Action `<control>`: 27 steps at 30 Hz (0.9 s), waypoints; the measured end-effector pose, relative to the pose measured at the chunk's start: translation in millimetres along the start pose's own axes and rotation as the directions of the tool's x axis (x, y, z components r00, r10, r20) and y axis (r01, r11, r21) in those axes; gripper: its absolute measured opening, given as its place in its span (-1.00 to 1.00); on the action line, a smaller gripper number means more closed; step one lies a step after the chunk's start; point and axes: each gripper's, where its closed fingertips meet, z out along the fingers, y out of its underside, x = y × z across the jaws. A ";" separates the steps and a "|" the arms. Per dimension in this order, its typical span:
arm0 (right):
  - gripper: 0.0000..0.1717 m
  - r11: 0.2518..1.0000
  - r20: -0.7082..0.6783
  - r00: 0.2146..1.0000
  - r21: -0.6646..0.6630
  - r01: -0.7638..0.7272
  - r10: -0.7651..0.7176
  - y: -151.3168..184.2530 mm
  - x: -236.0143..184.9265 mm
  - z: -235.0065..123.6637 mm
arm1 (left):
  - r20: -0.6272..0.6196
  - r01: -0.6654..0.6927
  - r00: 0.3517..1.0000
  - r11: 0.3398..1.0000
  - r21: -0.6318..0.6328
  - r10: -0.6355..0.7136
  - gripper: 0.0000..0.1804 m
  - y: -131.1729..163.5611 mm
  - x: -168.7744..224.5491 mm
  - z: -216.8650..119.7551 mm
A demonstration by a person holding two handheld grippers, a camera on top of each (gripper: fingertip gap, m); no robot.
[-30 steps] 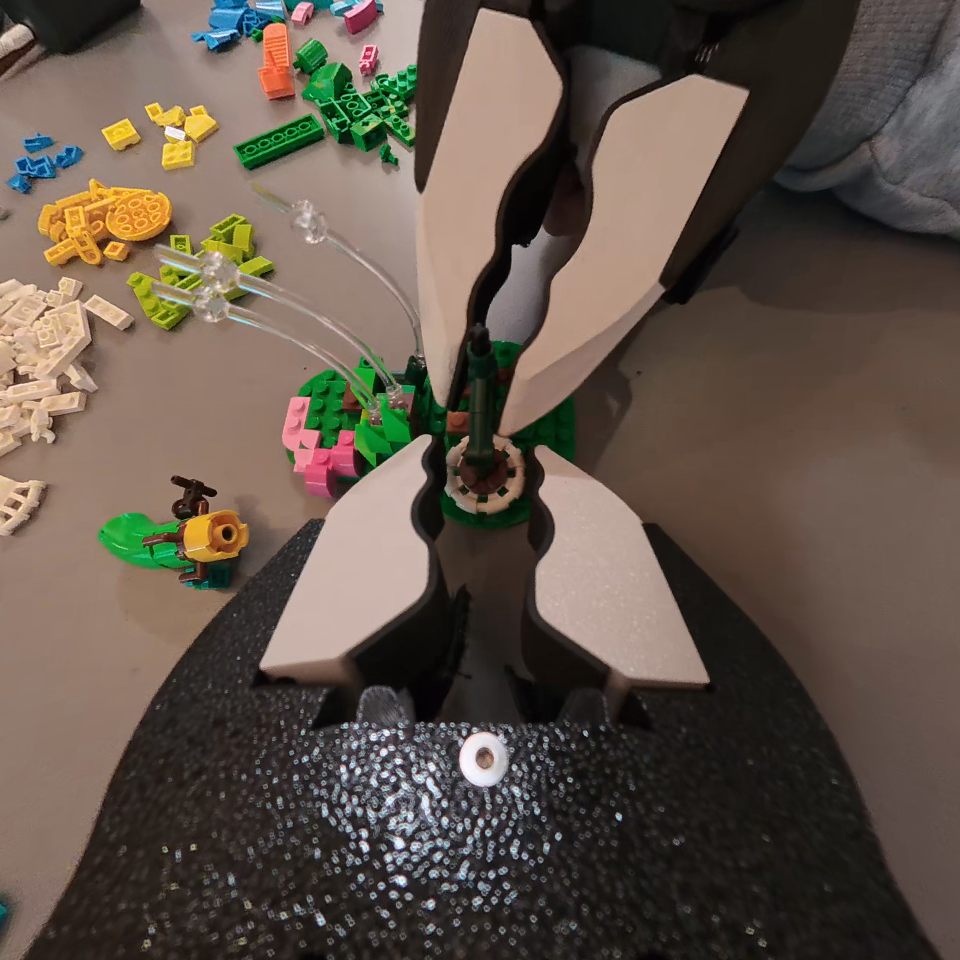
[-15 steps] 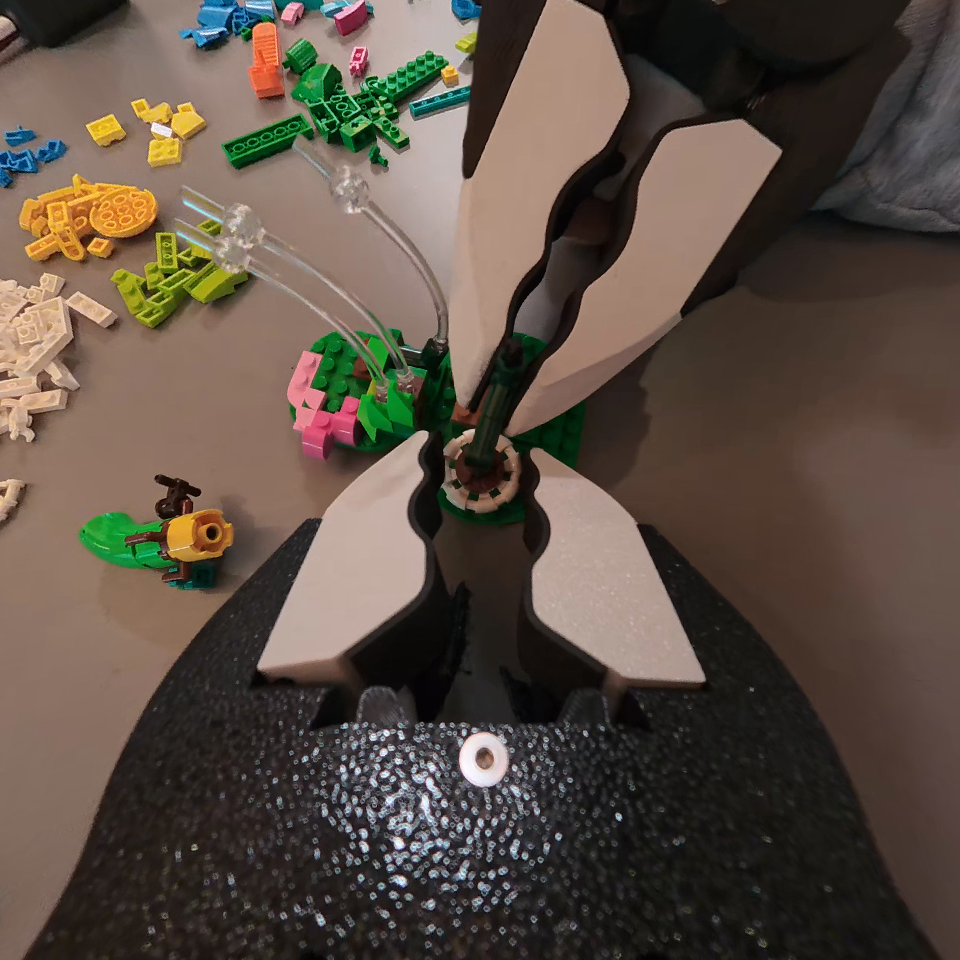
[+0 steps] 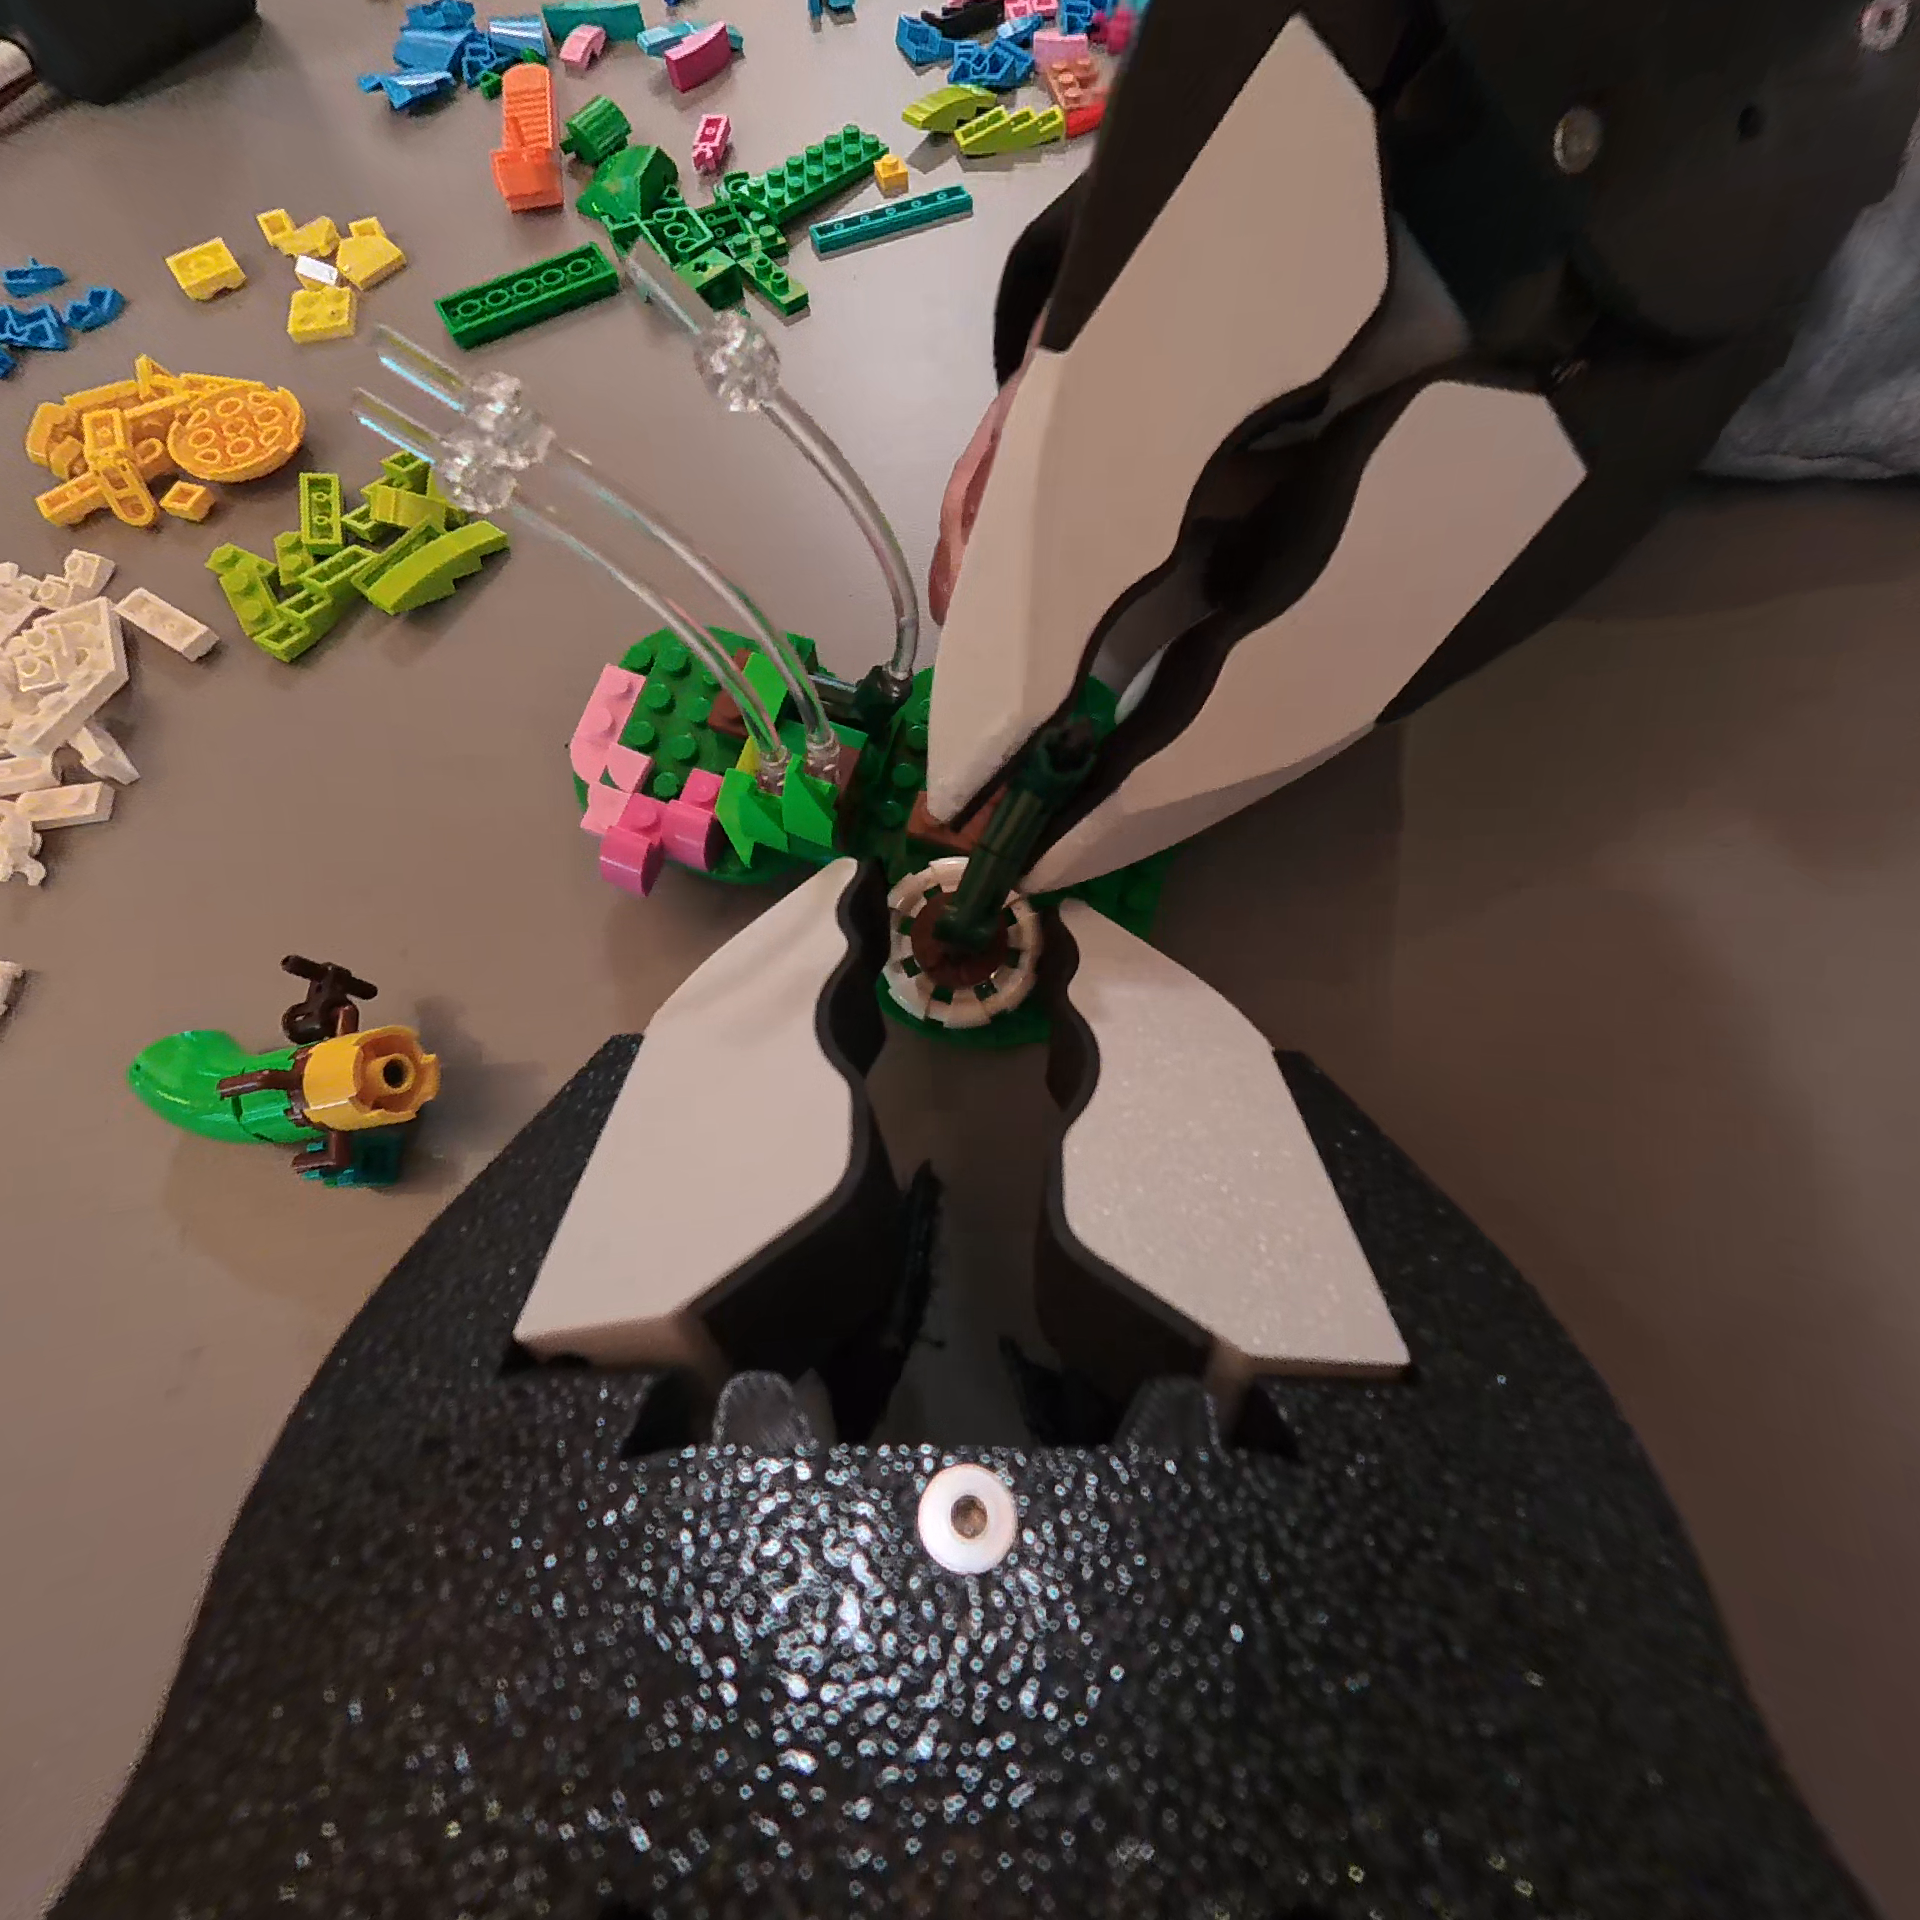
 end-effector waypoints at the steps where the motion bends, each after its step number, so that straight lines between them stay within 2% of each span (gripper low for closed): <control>1: -0.91 1.000 -0.018 0.999 -0.002 0.028 -0.028 0.4 0.5 0.0 | 0.001 0.003 1.000 1.000 -0.002 -0.003 -0.69 0.2 -0.1 0.1; 3: -0.89 0.997 -0.048 0.996 -0.008 0.073 -0.074 2.0 1.7 -0.2 | 0.002 0.003 1.000 1.000 -0.006 -0.003 -0.69 0.6 -0.2 0.5; 6: -0.84 0.999 -0.015 0.999 -0.025 0.029 -0.030 7.6 4.8 -1.8 | -0.008 0.003 1.000 1.000 -0.023 -0.003 -0.68 2.6 1.3 1.8; 8: -0.83 0.999 -0.011 1.000 0.042 -0.010 0.010 0.7 8.2 -10.2 | -0.004 0.003 1.000 1.000 -0.024 -0.003 -0.67 2.7 0.8 1.9; 11: -0.82 0.959 -0.018 0.973 0.170 -0.226 0.232 -10.0 27.4 -32.0 | 0.002 -0.002 1.000 1.000 -0.025 0.002 -0.67 2.8 0.6 2.0; 13: -0.73 0.915 -0.027 0.923 0.142 -0.377 0.385 2.6 42.3 -34.9 | 0.001 -0.001 1.000 1.000 -0.025 0.001 -0.67 2.8 0.5 2.1; 16: -0.65 0.834 0.073 0.837 0.074 -0.547 0.543 9.0 41.6 -23.7 | 0.003 -0.005 1.000 1.000 -0.025 0.005 -0.67 2.7 0.5 2.3; 19: -0.72 0.823 0.093 0.819 -0.014 -0.568 0.567 15.5 37.5 -8.9 | 0.002 -0.005 1.000 1.000 -0.026 0.005 -0.67 2.7 0.5 2.3; 21: -0.93 0.835 0.111 0.828 -0.056 -0.547 0.549 17.2 32.2 -3.3 | 0.002 -0.005 1.000 1.000 -0.026 0.005 -0.67 2.5 0.2 2.5; 24: -0.98 0.839 0.096 0.834 -0.018 -0.544 0.543 12.8 34.8 -2.6 | 0.003 -0.009 1.000 1.000 -0.026 0.009 -0.67 2.4 0.1 2.9; 25: -0.98 0.823 0.061 0.825 0.067 -0.564 0.561 6.9 46.0 -5.9 | 0.002 -0.008 1.000 1.000 -0.027 0.008 -0.67 2.5 0.3 2.8; 27: -0.98 0.731 0.068 0.753 0.196 -0.654 0.655 0.5 64.5 -17.1 | -0.001 -0.003 1.000 1.000 -0.027 0.002 -0.67 2.7 0.3 2.8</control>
